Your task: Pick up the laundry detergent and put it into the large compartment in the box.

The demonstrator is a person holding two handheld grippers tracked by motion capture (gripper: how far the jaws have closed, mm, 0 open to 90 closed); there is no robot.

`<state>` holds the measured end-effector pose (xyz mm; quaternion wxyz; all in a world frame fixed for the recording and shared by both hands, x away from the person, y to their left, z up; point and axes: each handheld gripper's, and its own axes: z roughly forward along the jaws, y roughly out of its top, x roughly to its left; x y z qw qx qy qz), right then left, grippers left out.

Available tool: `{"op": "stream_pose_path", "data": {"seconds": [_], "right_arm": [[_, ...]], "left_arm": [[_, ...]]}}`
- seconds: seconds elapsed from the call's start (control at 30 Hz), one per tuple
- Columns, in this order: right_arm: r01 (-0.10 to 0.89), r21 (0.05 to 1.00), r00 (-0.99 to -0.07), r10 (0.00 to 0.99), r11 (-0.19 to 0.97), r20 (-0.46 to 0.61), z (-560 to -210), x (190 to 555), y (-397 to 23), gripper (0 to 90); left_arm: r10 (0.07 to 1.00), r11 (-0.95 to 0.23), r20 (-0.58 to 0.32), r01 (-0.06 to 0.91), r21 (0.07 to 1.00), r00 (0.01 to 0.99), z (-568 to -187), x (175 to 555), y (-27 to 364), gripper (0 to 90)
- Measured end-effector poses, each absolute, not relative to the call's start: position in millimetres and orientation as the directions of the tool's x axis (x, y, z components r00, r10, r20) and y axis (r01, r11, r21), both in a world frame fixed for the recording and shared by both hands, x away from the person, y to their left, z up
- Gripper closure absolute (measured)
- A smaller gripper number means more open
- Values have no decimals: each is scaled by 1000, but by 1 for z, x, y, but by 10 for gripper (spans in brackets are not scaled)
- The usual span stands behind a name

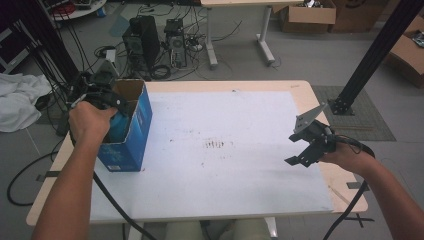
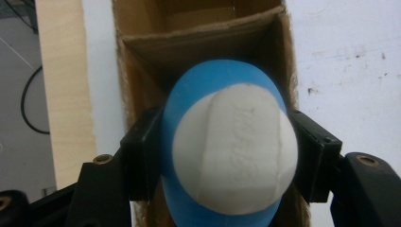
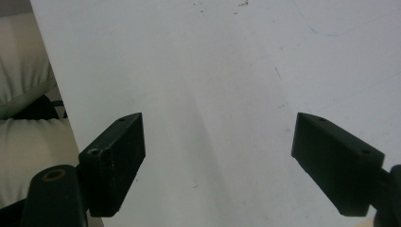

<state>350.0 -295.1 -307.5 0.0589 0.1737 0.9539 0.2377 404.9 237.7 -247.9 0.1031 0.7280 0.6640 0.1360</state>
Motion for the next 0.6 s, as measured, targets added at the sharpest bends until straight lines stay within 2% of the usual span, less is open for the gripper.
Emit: {"op": "stream_pose_path", "data": {"seconds": [0.6], "right_arm": [[316, 470, -929, 370, 824, -25, -309, 349, -300, 182]], "left_arm": [[997, -78, 50, 952, 297, 66, -273, 406, 240, 380]]}}
